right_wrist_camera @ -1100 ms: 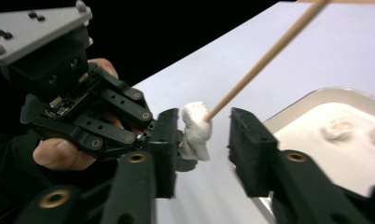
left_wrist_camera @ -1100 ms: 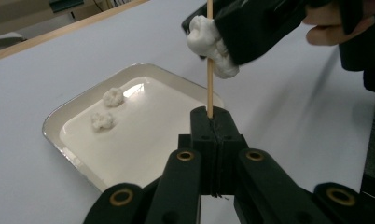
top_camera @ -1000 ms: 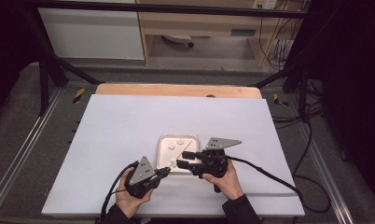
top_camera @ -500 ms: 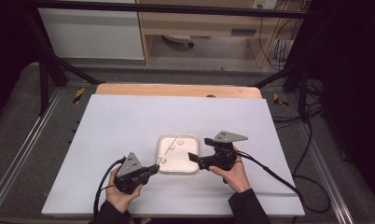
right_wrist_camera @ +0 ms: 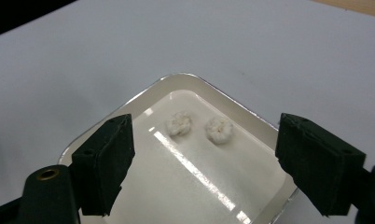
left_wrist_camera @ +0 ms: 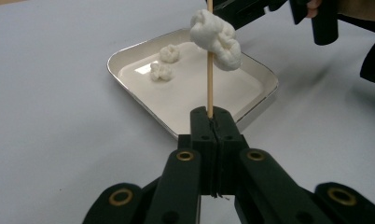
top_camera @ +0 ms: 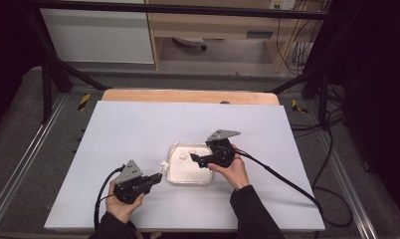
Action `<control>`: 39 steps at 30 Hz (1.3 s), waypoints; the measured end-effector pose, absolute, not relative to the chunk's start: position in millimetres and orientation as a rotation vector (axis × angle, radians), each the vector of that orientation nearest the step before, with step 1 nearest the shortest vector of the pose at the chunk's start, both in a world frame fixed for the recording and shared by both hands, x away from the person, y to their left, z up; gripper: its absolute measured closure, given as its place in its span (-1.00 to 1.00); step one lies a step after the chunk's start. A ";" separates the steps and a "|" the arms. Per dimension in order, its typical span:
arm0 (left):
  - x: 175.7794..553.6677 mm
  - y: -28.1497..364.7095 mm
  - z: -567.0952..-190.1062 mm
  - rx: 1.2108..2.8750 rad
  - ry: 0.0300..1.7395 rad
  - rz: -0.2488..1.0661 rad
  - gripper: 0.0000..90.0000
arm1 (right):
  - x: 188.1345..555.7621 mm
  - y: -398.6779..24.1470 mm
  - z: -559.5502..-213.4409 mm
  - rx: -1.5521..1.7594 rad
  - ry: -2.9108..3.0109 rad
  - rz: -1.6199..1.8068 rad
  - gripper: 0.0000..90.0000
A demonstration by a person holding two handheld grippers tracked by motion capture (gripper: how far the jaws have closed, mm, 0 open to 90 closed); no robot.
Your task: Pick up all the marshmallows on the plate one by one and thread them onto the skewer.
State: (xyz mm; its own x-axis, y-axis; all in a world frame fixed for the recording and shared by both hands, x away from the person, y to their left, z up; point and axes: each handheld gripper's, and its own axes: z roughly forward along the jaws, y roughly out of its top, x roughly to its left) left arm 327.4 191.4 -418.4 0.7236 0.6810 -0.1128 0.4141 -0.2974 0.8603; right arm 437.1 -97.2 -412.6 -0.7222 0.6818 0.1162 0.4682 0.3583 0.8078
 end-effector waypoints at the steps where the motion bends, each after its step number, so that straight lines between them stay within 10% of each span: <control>1: 327.4 191.3 -418.4 1.937 0.840 0.339 0.97 | 440.1 -94.5 -413.8 1.026 2.393 1.277 -0.52; 16: 329.8 194.4 -419.3 1.921 0.857 0.321 0.97 | 469.1 -73.1 -438.2 1.057 2.452 1.154 0.22; 39: 330.6 192.3 -421.2 1.934 0.851 0.321 0.97 | 472.8 -69.8 -449.4 1.016 2.458 1.086 0.61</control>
